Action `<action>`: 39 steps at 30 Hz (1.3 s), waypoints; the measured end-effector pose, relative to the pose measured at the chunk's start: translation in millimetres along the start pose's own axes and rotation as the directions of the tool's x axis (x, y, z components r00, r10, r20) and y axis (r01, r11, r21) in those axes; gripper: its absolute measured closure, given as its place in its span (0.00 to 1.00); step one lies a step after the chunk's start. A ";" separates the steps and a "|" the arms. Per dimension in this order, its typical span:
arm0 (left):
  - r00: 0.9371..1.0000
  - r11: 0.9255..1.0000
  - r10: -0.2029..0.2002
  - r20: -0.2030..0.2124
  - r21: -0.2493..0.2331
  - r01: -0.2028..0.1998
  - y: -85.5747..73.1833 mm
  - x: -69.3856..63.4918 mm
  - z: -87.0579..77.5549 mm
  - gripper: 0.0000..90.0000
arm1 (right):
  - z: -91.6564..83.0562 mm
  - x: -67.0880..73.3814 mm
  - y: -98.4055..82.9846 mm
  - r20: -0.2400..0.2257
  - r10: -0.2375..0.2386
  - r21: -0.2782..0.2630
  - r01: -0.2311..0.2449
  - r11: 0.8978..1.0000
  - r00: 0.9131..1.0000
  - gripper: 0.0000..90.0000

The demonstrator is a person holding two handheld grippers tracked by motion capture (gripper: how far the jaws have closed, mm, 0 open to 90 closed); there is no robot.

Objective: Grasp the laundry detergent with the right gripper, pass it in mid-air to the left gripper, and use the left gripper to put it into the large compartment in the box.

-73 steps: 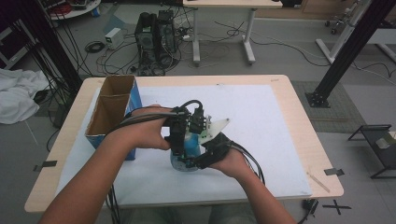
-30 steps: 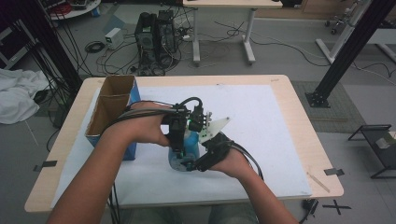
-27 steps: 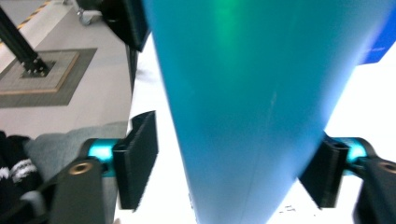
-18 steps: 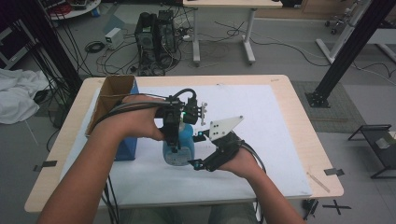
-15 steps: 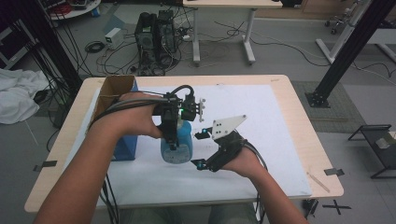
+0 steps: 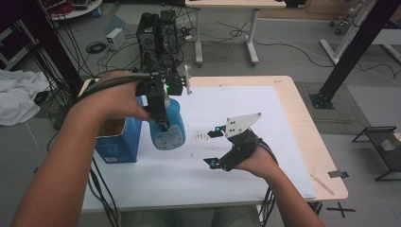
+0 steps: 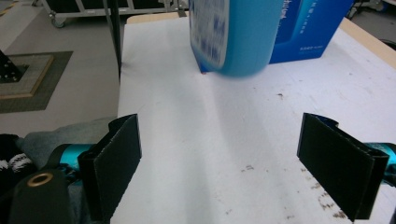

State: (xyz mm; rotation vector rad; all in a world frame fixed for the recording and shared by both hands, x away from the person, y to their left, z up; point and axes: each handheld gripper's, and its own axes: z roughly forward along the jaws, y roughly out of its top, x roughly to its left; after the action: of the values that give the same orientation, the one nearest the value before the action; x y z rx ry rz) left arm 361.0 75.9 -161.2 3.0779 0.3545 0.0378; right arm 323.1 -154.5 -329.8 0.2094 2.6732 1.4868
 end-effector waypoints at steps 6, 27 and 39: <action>0.993 0.993 -0.121 -0.004 0.005 0.121 -18.4 17.0 -20.3 0.43 | -5.1 -1.9 -0.4 0.018 0.008 -0.004 -0.008 1.000 1.000 0.14; 0.870 0.871 -0.492 -0.018 -0.023 0.492 -108.5 66.6 -60.1 0.43 | 0.6 -12.1 -1.0 0.015 0.014 0.034 -0.014 0.999 1.000 0.14; 0.777 0.778 -0.628 -0.038 -0.015 0.628 -136.2 86.1 -44.4 0.43 | 6.2 -13.0 -0.7 0.031 0.016 0.040 -0.018 0.999 0.999 0.14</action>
State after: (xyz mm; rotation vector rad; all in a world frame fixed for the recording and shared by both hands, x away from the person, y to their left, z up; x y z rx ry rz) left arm 412.6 229.8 -121.4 2.7804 1.3606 0.0760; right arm 336.8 -151.7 -333.7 0.2556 2.6857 1.4238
